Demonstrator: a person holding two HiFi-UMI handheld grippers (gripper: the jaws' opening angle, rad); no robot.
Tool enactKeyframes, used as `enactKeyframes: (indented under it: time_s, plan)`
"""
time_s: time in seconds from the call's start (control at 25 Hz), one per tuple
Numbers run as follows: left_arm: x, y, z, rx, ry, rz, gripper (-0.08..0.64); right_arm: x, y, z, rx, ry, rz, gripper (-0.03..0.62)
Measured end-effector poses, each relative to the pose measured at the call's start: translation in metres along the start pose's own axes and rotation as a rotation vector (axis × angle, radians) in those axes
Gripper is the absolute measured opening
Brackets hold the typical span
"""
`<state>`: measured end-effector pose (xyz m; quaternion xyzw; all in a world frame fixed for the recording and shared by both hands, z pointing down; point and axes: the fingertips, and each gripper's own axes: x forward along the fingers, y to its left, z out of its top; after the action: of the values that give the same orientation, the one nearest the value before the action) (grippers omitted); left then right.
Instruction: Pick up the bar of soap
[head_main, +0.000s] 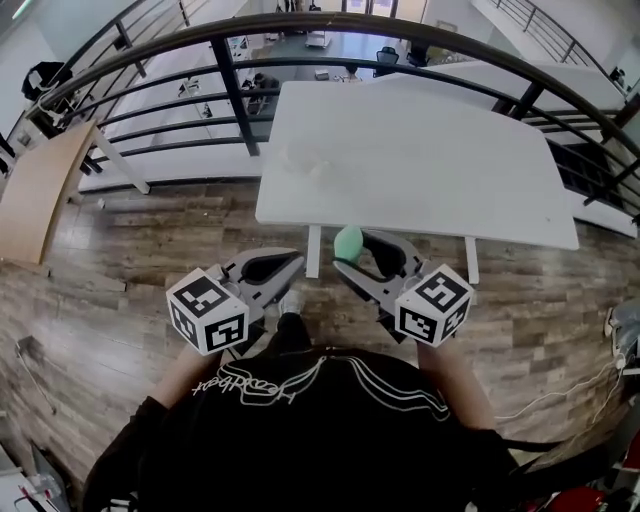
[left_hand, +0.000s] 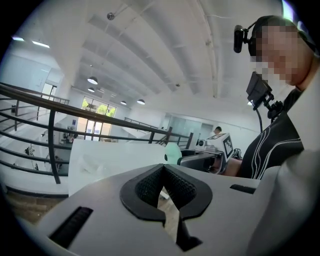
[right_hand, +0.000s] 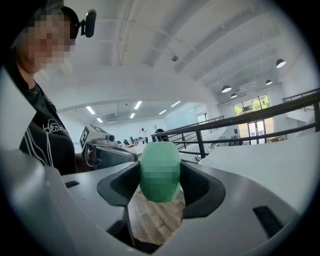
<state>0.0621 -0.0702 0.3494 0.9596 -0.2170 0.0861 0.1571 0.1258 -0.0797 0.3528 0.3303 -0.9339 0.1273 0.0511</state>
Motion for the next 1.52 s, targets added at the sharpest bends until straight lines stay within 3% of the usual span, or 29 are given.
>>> enactKeyframes:
  time_s: [0.16,0.36,1.52]
  plan:
    - [-0.004,-0.009,0.010,0.011,-0.009,-0.002,0.005,-0.007,0.014,0.007,0.017,-0.002,0.045,0.221]
    - [-0.005,-0.018,0.020,0.021,-0.020,0.005,0.005,-0.012,0.025,0.012,-0.027,0.032,0.089,0.221]
    - [-0.013,-0.027,0.030,0.038,-0.052,-0.009,0.005,-0.012,0.029,0.021,-0.039,0.008,0.115,0.221]
